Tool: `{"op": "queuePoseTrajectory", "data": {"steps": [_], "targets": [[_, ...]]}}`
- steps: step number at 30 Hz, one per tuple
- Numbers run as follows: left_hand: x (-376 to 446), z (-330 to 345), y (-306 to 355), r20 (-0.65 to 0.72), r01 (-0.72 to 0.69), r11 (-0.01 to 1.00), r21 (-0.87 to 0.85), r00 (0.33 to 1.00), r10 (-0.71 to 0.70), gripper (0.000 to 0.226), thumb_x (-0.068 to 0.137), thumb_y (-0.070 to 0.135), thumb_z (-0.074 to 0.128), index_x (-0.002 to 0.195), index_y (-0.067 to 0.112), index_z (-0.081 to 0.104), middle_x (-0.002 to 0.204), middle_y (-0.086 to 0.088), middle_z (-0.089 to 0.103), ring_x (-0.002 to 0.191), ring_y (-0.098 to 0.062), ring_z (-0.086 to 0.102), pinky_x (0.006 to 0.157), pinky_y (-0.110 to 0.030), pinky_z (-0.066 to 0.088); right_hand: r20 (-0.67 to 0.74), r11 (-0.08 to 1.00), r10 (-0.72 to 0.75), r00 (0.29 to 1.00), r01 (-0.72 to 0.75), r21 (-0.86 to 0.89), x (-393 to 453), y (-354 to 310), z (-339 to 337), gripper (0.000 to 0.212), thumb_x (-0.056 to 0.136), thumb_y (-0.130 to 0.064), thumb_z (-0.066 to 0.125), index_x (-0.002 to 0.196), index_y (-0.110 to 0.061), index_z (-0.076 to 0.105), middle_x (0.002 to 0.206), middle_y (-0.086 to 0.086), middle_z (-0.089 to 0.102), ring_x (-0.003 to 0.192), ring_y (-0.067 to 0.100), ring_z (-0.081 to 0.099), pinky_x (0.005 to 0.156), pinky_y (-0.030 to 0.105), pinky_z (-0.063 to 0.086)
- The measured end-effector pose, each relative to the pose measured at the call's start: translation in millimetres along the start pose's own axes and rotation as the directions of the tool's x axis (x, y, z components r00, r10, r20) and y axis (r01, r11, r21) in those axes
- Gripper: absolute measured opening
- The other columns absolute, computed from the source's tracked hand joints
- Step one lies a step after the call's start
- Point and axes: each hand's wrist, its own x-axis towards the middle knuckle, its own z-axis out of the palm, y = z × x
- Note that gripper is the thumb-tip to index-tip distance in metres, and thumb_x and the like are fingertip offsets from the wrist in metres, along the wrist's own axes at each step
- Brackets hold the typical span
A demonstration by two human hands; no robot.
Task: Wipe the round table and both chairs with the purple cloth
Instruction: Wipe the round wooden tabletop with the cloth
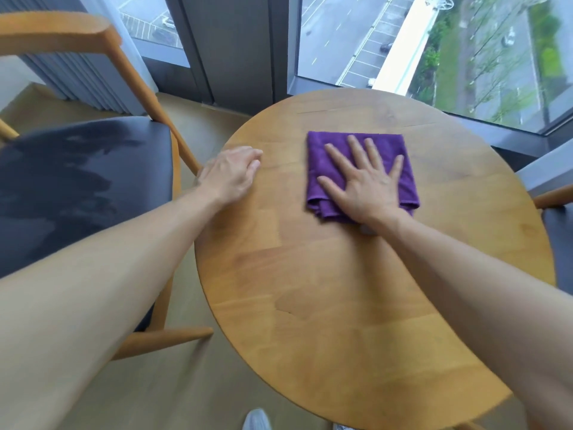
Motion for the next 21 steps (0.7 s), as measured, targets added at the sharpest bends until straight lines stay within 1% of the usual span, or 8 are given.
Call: {"op": "queuePoseTrajectory", "data": {"steps": [4, 6, 8, 11, 13, 15, 17, 21], "targets": [[0.1, 12.7, 4.8, -0.007, 0.033, 0.997, 0.062, 0.999, -0.033, 0.046, 0.105, 0.036, 0.042, 0.147, 0.018, 0.047, 0.156, -0.006, 0.039, 0.144, -0.027, 0.033, 0.118, -0.041, 0.024, 0.031, 0.969, 0.243, 0.969, -0.244, 0.028, 14.2, 59.2, -4.8, 0.078, 0.081, -0.087, 0.01, 0.152, -0.055, 0.007, 0.168, -0.01, 0.0, 0.154, 0.022, -0.004, 0.113, 0.073, -0.002], [-2.3, 21.0, 4.5, 0.006, 0.043, 0.99, 0.134, 0.999, -0.044, 0.054, 0.102, 0.043, 0.046, 0.15, 0.02, 0.041, 0.16, -0.005, 0.032, 0.148, -0.026, 0.026, 0.122, -0.041, 0.02, 0.043, 0.957, 0.286, 0.957, -0.287, 0.037, 20.5, 61.0, -5.2, 0.08, 0.08, -0.087, 0.01, 0.152, -0.055, 0.006, 0.168, -0.008, 0.0, 0.154, 0.023, -0.005, 0.113, 0.073, -0.003], [-1.8, 25.9, 3.9, -0.014, 0.054, 0.981, 0.187, 0.999, -0.052, 0.055, 0.1, 0.047, 0.049, 0.148, 0.021, 0.042, 0.158, -0.005, 0.035, 0.147, -0.026, 0.03, 0.12, -0.044, 0.024, 0.035, 0.957, 0.286, 0.958, -0.287, 0.038, 27.9, 52.5, -4.8, 0.079, 0.081, -0.086, 0.011, 0.153, -0.054, 0.006, 0.168, -0.008, -0.001, 0.154, 0.025, -0.005, 0.113, 0.073, -0.003], [12.3, 20.4, 12.1, -0.085, 0.092, 0.962, 0.256, 0.994, -0.073, 0.047, 0.098, 0.05, 0.048, 0.13, 0.018, 0.057, 0.13, -0.008, 0.055, 0.123, -0.031, 0.051, 0.103, -0.049, 0.044, 0.018, 0.986, 0.162, 0.987, -0.163, 0.033, 47.0, 28.4, -4.1, 0.076, 0.084, -0.084, 0.013, 0.153, -0.053, 0.005, 0.168, -0.007, -0.001, 0.154, 0.026, -0.006, 0.113, 0.072, -0.004], [27.2, 15.3, 25.7, -0.118, 0.14, 0.938, 0.316, 0.987, -0.107, 0.044, 0.098, 0.053, 0.045, 0.121, 0.018, 0.059, 0.119, -0.008, 0.056, 0.112, -0.031, 0.053, 0.093, -0.048, 0.05, 0.029, 0.999, 0.034, 0.999, -0.034, 0.026, 63.3, 7.2, -5.0, 0.075, 0.085, -0.083, 0.013, 0.153, -0.053, 0.005, 0.168, -0.007, -0.001, 0.154, 0.027, -0.007, 0.113, 0.072, -0.005], [43.2, 16.0, 40.5, -0.137, 0.211, 0.923, 0.321, 0.975, -0.176, 0.039, 0.099, 0.052, 0.044, 0.122, 0.023, 0.056, 0.123, -0.01, 0.052, 0.116, -0.033, 0.05, 0.089, -0.048, 0.049, 0.024, 0.997, -0.072, 0.997, 0.072, 0.022, 75.4, -10.0, -4.7, 0.074, 0.085, -0.083, 0.013, 0.153, -0.053, 0.006, 0.168, -0.006, -0.001, 0.154, 0.028, -0.006, 0.112, 0.073, -0.005], [58.6, 21.3, 52.4, -0.133, 0.274, 0.912, 0.306, 0.961, -0.244, 0.034, 0.1, 0.048, 0.045, 0.125, 0.027, 0.053, 0.129, -0.011, 0.046, 0.12, -0.033, 0.045, 0.091, -0.051, 0.045, 0.012, 0.991, -0.131, 0.991, 0.13, 0.027, 83.1, -14.6, -2.3, 0.075, 0.085, -0.083, 0.013, 0.153, -0.053, 0.007, 0.168, -0.006, 0.0, 0.154, 0.028, -0.005, 0.111, 0.074, -0.005], [80.9, 35.7, 70.7, -0.152, 0.36, 0.887, 0.29, 0.932, -0.329, 0.035, 0.099, 0.047, 0.043, 0.126, 0.025, 0.048, 0.135, -0.013, 0.04, 0.126, -0.036, 0.038, 0.092, -0.057, 0.041, 0.006, 0.988, -0.147, 0.989, 0.147, 0.044, 96.7, 14.0, -4.6, 0.076, 0.084, -0.085, 0.014, 0.153, -0.053, 0.011, 0.168, -0.008, 0.003, 0.154, 0.025, -0.003, 0.111, 0.075, -0.005]]}}
